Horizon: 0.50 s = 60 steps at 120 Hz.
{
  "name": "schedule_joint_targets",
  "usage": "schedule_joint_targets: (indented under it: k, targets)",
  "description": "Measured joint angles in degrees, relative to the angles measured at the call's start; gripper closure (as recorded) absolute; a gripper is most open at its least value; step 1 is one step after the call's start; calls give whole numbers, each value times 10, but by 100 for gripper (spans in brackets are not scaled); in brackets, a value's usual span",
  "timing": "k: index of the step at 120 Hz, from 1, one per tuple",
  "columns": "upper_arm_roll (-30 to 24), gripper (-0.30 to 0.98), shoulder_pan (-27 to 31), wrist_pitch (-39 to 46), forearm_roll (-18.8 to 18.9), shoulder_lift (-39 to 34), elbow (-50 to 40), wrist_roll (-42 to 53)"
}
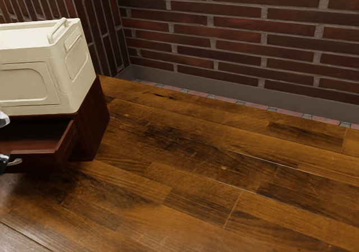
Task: Push the drawer handle with one arm to close the drawer
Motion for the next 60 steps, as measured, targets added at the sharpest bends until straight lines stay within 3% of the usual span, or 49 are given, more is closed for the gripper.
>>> schedule_joint_targets:
  k: [60]
  targets:
    - [19, 78, -3, 100, 4, 94, 38, 97]
